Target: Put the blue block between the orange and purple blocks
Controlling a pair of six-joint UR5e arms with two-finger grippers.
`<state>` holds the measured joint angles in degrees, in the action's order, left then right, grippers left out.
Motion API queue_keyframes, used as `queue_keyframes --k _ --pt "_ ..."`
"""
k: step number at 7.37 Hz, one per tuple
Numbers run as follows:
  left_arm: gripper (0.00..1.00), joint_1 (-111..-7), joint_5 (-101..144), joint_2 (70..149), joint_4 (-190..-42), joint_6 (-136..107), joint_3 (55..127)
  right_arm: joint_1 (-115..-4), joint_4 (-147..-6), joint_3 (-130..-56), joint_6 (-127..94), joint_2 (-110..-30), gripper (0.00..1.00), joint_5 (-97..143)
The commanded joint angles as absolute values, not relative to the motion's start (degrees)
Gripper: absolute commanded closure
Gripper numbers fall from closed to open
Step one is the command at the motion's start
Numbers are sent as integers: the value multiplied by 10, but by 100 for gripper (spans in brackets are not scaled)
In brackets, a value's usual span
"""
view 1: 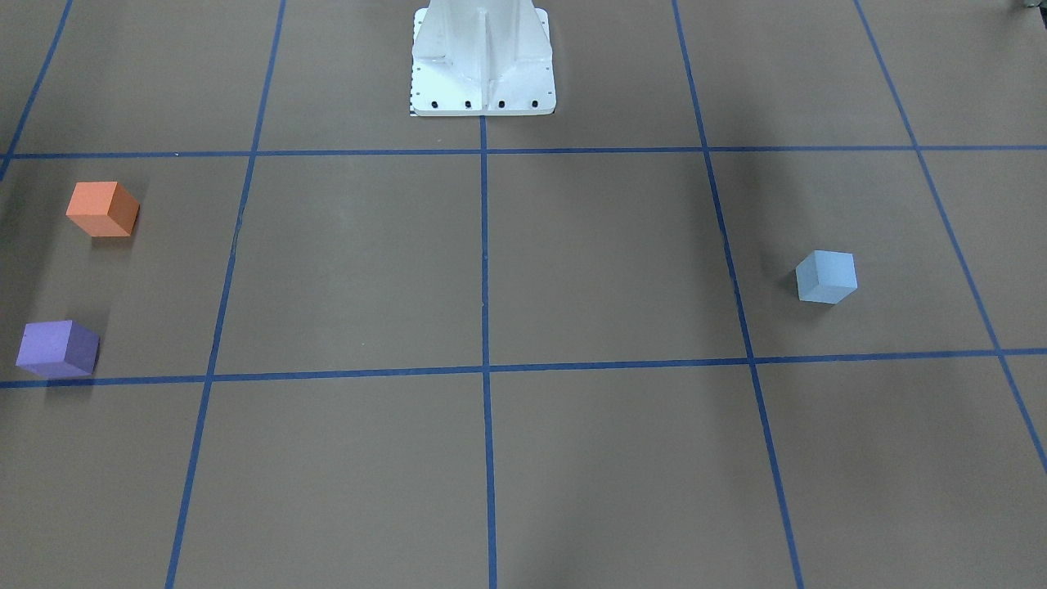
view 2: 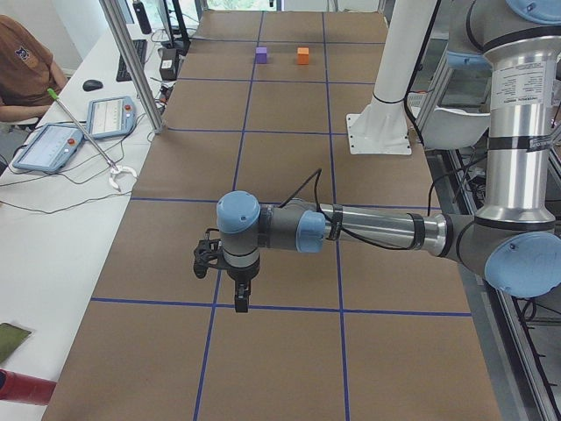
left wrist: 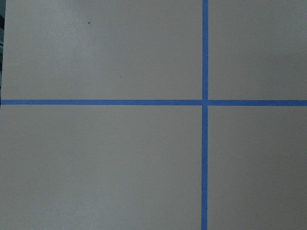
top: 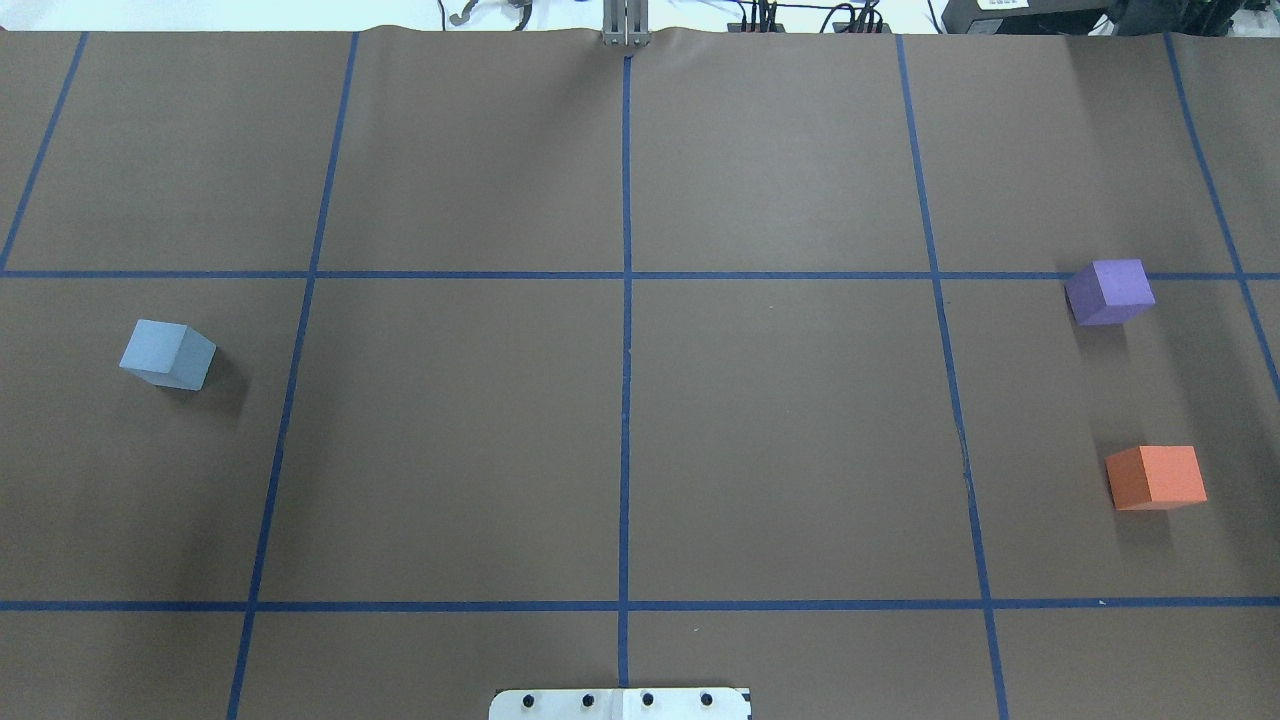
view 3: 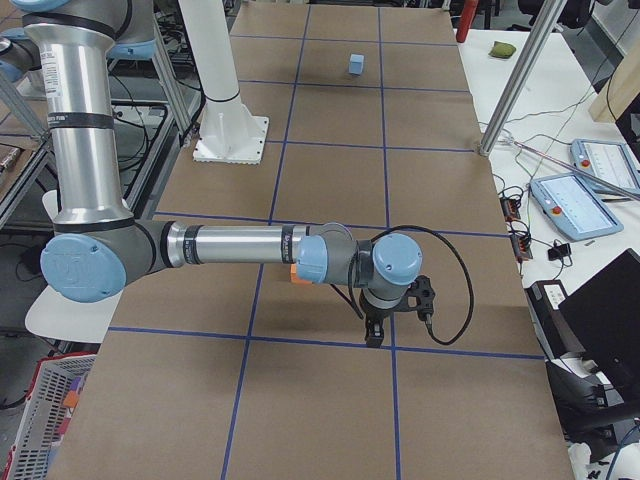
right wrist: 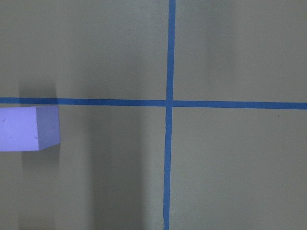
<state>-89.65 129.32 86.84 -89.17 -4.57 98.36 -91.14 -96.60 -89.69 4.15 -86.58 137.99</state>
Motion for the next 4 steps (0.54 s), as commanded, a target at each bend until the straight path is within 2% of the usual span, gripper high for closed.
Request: queue_keyframes --k 1,4 --pt "0 -896 1294 869 -889 -46 985 -911 -965 -902 45 -864 0 1380" --pt "0 -892 1303 888 -896 -48 1015 -911 -966 -901 40 -861 0 1381"
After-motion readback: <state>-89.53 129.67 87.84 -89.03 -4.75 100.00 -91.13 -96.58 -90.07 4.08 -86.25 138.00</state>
